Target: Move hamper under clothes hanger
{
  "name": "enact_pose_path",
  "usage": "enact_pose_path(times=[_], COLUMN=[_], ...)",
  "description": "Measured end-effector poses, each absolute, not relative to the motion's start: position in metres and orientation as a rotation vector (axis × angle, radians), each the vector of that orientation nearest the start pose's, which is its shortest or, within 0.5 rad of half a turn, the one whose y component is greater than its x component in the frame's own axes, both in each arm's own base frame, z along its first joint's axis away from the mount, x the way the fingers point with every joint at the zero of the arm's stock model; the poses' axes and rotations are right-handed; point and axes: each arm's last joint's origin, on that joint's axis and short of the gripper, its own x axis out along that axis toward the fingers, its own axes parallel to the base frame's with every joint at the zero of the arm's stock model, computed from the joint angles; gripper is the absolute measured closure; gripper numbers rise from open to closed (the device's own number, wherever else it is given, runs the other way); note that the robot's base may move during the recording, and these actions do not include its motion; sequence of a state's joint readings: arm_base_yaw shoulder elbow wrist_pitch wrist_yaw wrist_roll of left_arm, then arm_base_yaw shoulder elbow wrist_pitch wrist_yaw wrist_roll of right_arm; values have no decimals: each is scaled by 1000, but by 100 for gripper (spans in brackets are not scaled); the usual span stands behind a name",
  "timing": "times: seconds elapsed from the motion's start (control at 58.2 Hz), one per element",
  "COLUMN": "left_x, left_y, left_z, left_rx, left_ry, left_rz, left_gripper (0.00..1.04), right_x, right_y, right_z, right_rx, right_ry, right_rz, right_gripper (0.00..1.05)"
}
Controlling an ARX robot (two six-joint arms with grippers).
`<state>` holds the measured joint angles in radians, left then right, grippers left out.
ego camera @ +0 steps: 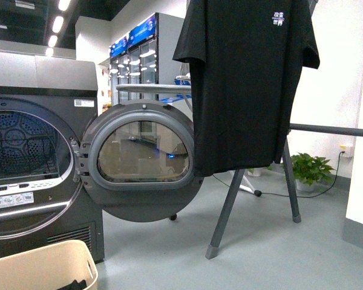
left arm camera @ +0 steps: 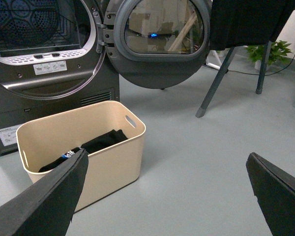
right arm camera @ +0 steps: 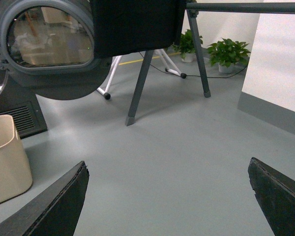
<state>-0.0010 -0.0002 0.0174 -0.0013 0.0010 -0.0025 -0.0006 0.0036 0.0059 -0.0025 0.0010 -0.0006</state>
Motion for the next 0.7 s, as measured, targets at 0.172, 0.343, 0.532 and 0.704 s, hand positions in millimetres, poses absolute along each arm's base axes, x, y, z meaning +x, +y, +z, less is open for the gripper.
enact_pose_path(times=[0.172,0.343,0.532,0.704], left_x=[97,97,97,97], left_y=[0,0,0,0], left_z=[169,169,169,169], left_rx=[-3,-2,-2,-2], left_ry=[-16,-16,-15,-15], left_rz=[-1,-1,-1,-2], left_gripper=[7,7,7,7], right_x=[98,98,98,98], right_y=[0,0,0,0], right_z=[165,165,165,165], right_rx=[-1,-1,-1,-1], right_ry=[1,1,1,1], right_rz=[1,1,1,0], right_gripper=[8,8,8,8])
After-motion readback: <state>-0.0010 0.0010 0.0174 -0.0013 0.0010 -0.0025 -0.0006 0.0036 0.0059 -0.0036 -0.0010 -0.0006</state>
